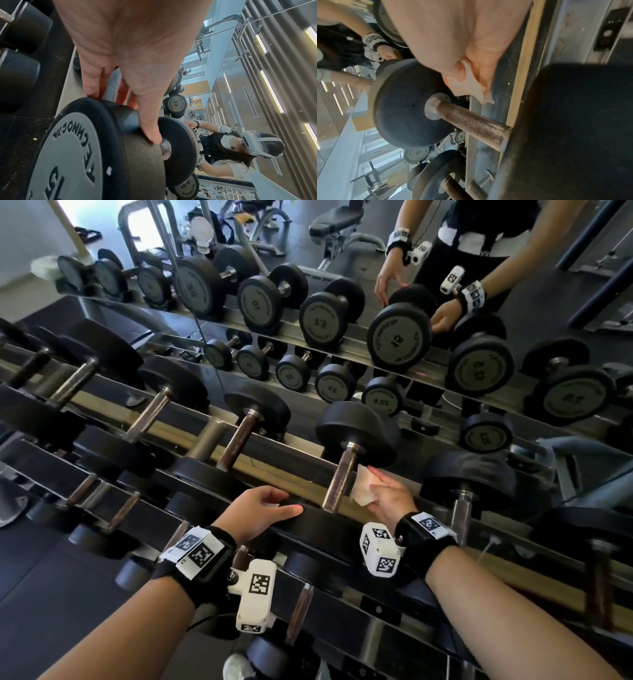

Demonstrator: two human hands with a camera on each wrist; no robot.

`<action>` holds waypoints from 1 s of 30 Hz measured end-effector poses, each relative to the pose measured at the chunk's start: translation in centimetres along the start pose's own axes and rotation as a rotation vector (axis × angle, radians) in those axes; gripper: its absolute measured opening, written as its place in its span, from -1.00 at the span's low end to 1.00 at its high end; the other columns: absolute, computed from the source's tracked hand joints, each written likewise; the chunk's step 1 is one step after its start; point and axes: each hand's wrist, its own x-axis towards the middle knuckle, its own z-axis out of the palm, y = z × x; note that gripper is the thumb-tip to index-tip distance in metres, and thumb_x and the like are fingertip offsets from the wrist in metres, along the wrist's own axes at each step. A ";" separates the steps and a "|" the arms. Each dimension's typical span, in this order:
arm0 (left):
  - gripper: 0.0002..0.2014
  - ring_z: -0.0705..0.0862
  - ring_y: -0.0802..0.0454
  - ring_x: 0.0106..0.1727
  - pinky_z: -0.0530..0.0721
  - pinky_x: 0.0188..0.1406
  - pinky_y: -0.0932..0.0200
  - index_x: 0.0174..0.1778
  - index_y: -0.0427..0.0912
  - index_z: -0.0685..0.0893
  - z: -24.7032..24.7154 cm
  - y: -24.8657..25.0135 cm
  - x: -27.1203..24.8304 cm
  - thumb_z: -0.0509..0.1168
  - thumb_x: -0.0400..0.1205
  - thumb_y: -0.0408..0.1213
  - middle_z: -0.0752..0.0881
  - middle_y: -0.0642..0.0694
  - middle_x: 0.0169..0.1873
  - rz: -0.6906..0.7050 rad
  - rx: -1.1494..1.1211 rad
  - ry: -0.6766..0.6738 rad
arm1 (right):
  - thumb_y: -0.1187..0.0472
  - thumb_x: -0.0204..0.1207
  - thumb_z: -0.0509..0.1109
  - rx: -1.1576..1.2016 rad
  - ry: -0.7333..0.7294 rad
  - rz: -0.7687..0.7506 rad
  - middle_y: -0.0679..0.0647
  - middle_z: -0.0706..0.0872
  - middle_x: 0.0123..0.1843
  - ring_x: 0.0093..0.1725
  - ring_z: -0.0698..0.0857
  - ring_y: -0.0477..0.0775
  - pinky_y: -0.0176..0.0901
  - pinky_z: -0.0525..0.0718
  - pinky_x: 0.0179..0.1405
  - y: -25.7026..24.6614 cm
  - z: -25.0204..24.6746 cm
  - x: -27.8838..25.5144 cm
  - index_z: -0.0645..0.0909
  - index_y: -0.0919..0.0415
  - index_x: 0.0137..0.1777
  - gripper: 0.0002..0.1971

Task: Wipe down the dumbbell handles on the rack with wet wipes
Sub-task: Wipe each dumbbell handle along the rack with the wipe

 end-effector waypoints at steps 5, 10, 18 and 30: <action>-0.50 0.68 0.03 0.21 0.61 0.39 -0.09 0.26 0.01 0.69 0.1 -0.3 0.2 0.55 0.44 0.07 0.73 0.02 0.14 0.007 0.004 0.000 | 0.56 0.68 0.04 0.118 -0.036 0.005 0.25 0.61 0.41 0.03 0.73 0.06 -0.11 0.78 -0.19 0.3 1.7 0.7 0.47 0.23 0.55 -0.50; -0.50 0.71 0.02 0.17 0.64 0.35 -0.08 0.23 -0.02 0.70 0.1 -0.3 0.2 0.58 0.41 0.04 0.75 -0.01 0.10 0.000 -0.050 -0.004 | 0.65 0.63 -0.02 0.131 -0.063 -0.011 0.24 0.56 0.46 0.24 0.64 0.17 0.04 0.66 0.16 0.5 2.0 0.9 0.40 0.23 0.60 -0.40; -0.51 0.72 0.09 0.11 0.67 0.30 -0.02 0.21 0.02 0.70 0.0 -0.3 0.3 0.58 0.40 0.06 0.76 0.05 0.05 0.006 -0.040 -0.011 | 0.61 0.53 0.07 -0.155 -0.148 -0.104 -0.01 0.78 0.26 0.25 0.75 0.00 -0.26 0.69 0.12 2.9 0.2 -1.6 0.69 0.00 0.33 -0.37; -0.50 0.69 0.10 0.14 0.65 0.32 -0.01 0.24 0.07 0.68 0.0 -0.4 0.4 0.55 0.42 0.13 0.72 0.07 0.10 -0.006 0.015 -0.009 | 0.53 0.63 0.05 -0.213 -0.080 -0.082 0.05 0.68 0.28 0.15 0.71 -0.05 -0.08 0.64 0.31 1.6 1.7 0.5 0.48 0.15 0.55 -0.45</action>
